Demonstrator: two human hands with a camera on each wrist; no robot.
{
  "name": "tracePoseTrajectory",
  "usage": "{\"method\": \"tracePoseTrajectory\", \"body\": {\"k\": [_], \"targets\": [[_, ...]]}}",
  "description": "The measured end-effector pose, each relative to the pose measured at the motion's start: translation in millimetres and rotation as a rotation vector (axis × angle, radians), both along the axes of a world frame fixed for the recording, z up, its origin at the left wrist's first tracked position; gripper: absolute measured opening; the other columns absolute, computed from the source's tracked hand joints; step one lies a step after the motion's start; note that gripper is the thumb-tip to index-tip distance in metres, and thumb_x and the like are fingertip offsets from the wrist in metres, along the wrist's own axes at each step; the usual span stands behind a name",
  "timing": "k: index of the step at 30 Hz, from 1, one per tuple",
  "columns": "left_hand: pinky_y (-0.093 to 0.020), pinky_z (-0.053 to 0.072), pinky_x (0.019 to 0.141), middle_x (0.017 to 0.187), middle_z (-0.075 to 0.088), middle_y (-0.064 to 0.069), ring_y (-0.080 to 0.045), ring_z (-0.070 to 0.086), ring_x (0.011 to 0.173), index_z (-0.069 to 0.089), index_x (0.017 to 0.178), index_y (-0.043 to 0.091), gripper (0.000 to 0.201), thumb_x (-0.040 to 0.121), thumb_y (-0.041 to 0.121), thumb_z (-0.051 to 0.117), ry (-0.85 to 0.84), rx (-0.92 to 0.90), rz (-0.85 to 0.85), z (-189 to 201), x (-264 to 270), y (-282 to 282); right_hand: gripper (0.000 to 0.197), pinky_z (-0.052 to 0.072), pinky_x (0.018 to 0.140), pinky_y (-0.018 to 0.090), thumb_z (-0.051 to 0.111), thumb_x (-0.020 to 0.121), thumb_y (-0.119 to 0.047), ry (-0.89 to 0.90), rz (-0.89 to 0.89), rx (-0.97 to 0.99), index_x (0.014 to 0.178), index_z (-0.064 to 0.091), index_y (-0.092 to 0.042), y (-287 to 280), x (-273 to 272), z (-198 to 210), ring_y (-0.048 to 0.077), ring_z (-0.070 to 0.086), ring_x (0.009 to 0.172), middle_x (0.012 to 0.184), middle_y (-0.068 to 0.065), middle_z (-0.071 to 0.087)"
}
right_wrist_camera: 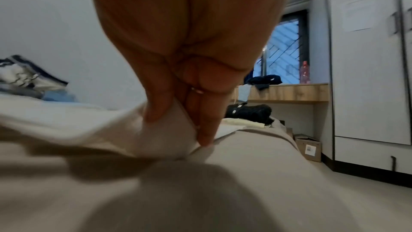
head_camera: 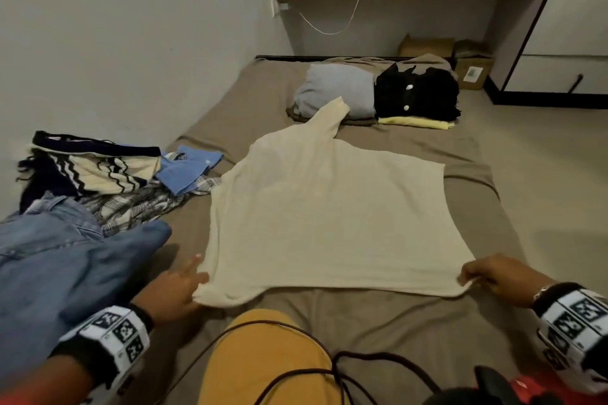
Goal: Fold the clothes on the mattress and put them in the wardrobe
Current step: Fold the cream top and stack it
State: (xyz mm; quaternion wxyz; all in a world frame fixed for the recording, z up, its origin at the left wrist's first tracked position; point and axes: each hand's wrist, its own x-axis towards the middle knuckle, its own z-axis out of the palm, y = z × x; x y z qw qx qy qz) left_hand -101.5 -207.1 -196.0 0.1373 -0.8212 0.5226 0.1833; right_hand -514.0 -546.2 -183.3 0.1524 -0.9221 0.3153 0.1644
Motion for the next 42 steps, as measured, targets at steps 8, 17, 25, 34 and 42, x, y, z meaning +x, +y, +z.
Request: {"method": "tracePoseTrajectory", "body": {"k": [8,17,25,34,42], "targets": [[-0.037,0.018,0.113,0.143,0.029,-0.011,-0.03,0.01,0.141,0.038,0.099,0.06,0.048,0.057,0.059,0.061,0.321,-0.104,0.036,29,2,-51,0.037,0.028,0.099,0.021,0.052,0.092,-0.029,-0.023,0.02,-0.108,0.129,0.047,-0.027,9,32,5,0.014,0.044,0.124,0.135,-0.008,0.047],[-0.032,0.027,0.111,0.153,0.014,0.0,-0.017,0.018,0.141,0.018,0.144,0.012,0.083,0.081,0.041,0.064,0.172,-0.035,-0.054,-19,-23,-29,0.048,0.053,0.052,0.042,0.083,0.051,-0.01,-0.024,0.103,-0.401,0.095,0.064,-0.015,25,17,-45,0.03,0.062,0.065,0.093,0.01,0.062],[-0.026,0.036,0.094,0.135,0.051,-0.013,-0.026,0.05,0.121,0.039,0.136,0.01,0.05,0.09,0.017,0.056,0.072,-0.274,0.114,22,-21,-17,0.031,0.045,0.077,0.034,0.067,0.079,-0.028,0.027,0.133,-0.378,0.105,0.059,-0.013,36,25,-21,0.028,0.059,0.097,0.102,0.009,0.061],[-0.029,0.041,0.082,0.119,0.062,-0.017,-0.031,0.059,0.106,0.049,0.129,0.008,0.044,0.086,0.002,0.058,0.036,-0.444,0.048,62,-23,-4,0.023,0.04,0.085,0.029,0.039,0.093,-0.015,0.176,0.067,-0.514,0.11,0.055,-0.013,56,19,-5,0.022,0.052,0.113,0.119,0.006,0.058],[-0.022,0.034,0.07,0.109,0.062,-0.018,-0.021,0.055,0.095,0.061,0.106,0.001,0.05,0.066,0.029,0.05,0.279,-0.048,-0.038,78,-23,16,0.018,0.036,0.075,0.025,0.048,0.085,-0.016,0.319,0.223,-0.339,0.068,0.047,-0.024,61,-8,0,0.024,0.056,0.099,0.108,0.005,0.062]]}}
